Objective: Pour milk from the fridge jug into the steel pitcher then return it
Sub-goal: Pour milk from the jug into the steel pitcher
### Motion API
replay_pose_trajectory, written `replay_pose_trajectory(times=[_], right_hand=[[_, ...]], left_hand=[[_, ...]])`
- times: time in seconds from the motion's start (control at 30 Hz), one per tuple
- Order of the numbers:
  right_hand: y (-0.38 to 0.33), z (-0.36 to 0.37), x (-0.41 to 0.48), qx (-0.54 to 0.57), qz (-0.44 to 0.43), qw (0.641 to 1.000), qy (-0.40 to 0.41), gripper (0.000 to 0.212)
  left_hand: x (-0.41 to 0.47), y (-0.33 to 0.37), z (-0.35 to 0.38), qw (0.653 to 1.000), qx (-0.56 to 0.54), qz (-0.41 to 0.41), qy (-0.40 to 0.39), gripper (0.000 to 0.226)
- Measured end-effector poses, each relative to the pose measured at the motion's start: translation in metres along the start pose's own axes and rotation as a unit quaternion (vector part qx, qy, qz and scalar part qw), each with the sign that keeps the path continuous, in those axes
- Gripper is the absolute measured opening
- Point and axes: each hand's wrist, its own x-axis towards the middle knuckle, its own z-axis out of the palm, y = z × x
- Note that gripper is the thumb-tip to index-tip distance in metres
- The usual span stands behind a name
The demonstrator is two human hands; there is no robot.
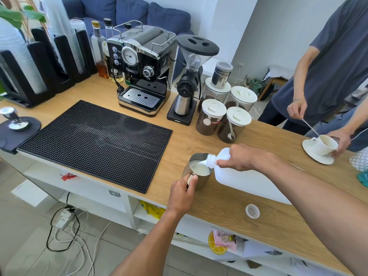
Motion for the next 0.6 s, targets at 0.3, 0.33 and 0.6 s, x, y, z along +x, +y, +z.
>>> replay_pose_trajectory(times=[0.3, 0.33, 0.6], right_hand=[[0.0024, 0.0017, 0.0028, 0.011, 0.001, 1.000, 0.001, 0.051], [0.0024, 0.0017, 0.0028, 0.012, 0.001, 1.000, 0.000, 0.051], [0.0031, 0.0029, 0.0051, 0.015, 0.002, 1.000, 0.001, 0.048]], left_hand=[[0.0008, -0.0017, 0.0011, 1.000, 0.005, 0.003, 0.004, 0.043], [0.0009, -0.0019, 0.0012, 1.000, 0.005, 0.003, 0.005, 0.043], [0.0007, -0.0017, 0.0017, 1.000, 0.002, 0.004, 0.007, 0.043]])
